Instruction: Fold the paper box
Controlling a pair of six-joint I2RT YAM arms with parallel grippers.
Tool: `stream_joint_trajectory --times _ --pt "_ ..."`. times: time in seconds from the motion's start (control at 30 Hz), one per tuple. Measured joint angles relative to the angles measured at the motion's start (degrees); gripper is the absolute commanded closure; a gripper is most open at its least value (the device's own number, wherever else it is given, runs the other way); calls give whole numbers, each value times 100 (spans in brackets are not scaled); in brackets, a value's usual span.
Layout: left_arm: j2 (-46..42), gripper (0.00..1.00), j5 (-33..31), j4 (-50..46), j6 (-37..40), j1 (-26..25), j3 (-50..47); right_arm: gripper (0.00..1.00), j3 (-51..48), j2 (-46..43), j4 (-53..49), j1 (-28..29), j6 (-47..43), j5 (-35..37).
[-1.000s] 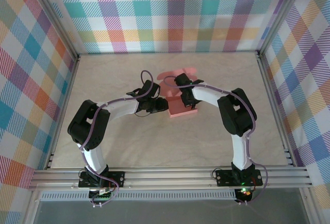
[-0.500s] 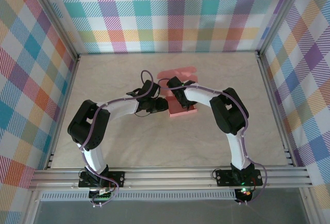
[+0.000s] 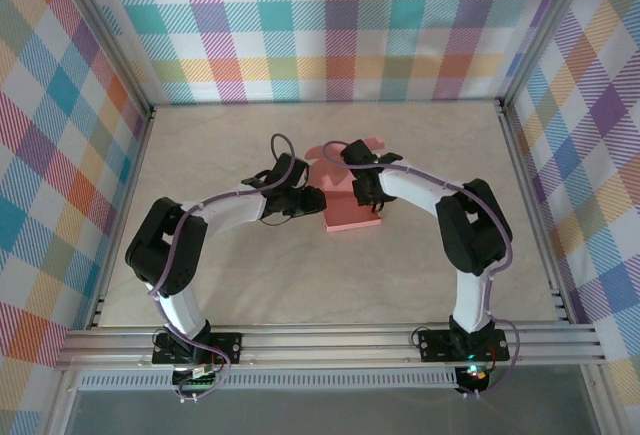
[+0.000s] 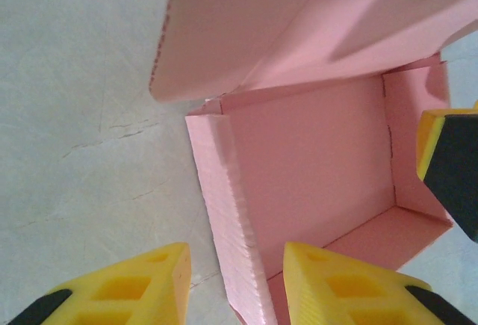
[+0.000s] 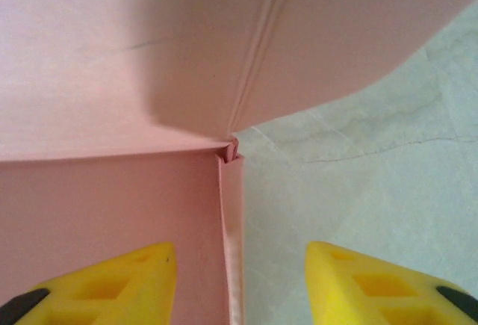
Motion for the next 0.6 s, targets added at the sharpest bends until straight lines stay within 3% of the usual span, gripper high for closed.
stream_joint_trajectory --times 0.2,0.33,0.47,0.6 --pt "-199 61 -87 28 24 0 -42 38 -341 -564 195 -63 -68 -201" --pt "-466 53 -236 28 142 -2 -192 34 -629 -1040 474 -262 -258 -616" --pt "-627 48 -391 109 190 -4 -275 35 -872 -1327 800 -645 -236 -1130" --pt "-881 38 -564 372 177 -4 -581 44 -1421 -1569 1154 -1097 188 -1596"
